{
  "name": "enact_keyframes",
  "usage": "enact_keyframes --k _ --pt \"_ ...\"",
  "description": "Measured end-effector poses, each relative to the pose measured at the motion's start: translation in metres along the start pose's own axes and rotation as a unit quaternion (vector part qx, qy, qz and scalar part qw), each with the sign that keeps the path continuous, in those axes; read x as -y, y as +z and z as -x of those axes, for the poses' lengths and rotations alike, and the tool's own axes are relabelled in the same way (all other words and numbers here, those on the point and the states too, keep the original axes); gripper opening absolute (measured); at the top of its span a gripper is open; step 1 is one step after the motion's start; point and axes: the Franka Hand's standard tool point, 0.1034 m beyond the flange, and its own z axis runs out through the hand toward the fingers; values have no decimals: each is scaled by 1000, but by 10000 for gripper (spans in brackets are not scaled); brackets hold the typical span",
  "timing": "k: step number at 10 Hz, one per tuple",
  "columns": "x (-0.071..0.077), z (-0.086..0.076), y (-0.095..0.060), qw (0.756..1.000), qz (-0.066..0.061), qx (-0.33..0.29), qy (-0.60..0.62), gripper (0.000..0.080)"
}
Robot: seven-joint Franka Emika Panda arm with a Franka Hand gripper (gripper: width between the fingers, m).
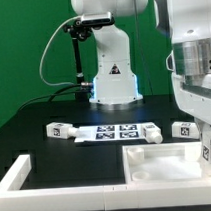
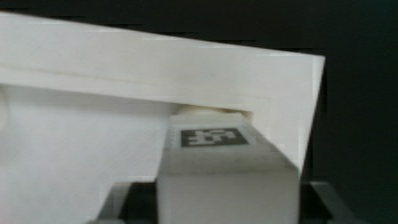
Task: Assemble one leg
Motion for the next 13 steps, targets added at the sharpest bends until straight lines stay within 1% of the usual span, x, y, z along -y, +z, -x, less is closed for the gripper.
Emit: enact_keyframes --k 1,2,3,4,5,6,8,10,11,12,13 --pt "0 0 0 1000 0 0 -4 291" --pt "0 -1 1 999 1 -2 -48 363" --pt "-1 0 3 994 -2 -3 -109 545" --pt "-1 4 3 984 -6 -4 -177 545" --pt "-2 10 4 960 -3 -6 -282 628" --pt "-3 12 5 942 -2 -5 -334 644" --pt "-3 11 5 925 -2 -6 -380 648" --pt "-3 9 5 884 0 -9 -467 649" --pt "0 9 4 813 5 -23 -582 649" --pt "2 10 6 793 3 -27 -609 649" --pt "1 10 6 807 2 -26 -590 649"
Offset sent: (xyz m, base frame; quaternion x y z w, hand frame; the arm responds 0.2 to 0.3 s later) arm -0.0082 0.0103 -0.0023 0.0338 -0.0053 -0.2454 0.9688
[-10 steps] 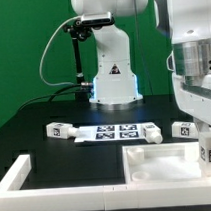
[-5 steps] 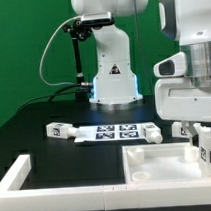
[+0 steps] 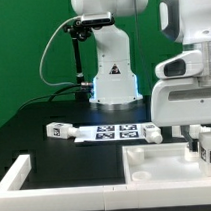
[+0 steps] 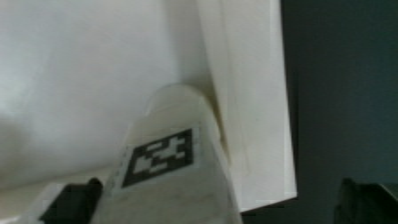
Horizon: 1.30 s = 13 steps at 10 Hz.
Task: Assemble one leg
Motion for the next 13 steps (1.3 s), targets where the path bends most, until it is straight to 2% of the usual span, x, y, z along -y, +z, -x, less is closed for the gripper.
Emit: enact_keyframes --k 1,2,3,4,6,8,10,12,13 --pt "0 0 0 1000 0 0 4 558" --pt "-1 0 0 1000 0 0 25 374" --pt "-5 -1 0 998 3 1 63 374" --pt "-7 -1 0 993 5 1 114 289" --pt "-8 -1 0 971 6 1 239 289" --pt "-8 1 1 923 7 6 384 289" --pt "-8 0 2 849 -7 19 528 289" --pt "-8 -1 2 761 -19 34 648 289" --pt "-9 -2 2 736 -21 38 675 289"
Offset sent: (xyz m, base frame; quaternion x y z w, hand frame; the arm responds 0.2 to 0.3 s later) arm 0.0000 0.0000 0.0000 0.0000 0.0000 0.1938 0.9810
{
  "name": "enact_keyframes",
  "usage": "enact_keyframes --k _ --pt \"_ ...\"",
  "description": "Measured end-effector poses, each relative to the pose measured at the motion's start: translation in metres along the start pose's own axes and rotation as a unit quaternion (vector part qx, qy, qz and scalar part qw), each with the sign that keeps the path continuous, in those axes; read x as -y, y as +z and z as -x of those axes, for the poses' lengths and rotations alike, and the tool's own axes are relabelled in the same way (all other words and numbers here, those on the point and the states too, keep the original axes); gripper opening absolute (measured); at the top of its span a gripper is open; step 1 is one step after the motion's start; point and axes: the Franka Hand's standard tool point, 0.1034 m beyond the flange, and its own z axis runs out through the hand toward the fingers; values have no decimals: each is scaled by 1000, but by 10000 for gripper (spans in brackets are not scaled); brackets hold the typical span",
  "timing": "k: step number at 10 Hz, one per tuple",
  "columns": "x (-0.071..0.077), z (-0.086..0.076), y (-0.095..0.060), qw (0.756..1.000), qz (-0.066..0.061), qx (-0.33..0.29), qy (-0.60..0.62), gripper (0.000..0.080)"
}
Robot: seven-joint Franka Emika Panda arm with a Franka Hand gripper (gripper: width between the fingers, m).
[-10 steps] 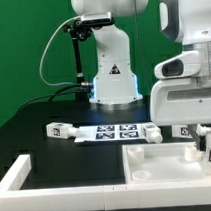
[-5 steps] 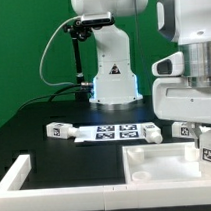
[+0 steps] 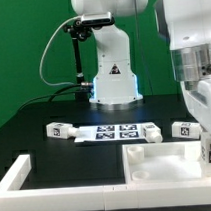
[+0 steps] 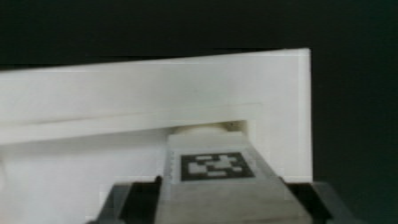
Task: Assemble one leg
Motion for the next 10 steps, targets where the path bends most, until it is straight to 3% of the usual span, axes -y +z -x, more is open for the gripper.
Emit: enact_keyframes --k 4,5,6,7,9,10 --pt "-1 0 0 997 -1 -2 76 289" --pt "-1 0 0 997 -1 -2 71 374" --pt "1 1 -2 998 -3 -1 68 515" --pt "6 7 -15 998 -11 5 57 614" --pt "17 18 -51 999 -32 19 27 642" --pt "18 19 -53 999 -34 20 24 642"
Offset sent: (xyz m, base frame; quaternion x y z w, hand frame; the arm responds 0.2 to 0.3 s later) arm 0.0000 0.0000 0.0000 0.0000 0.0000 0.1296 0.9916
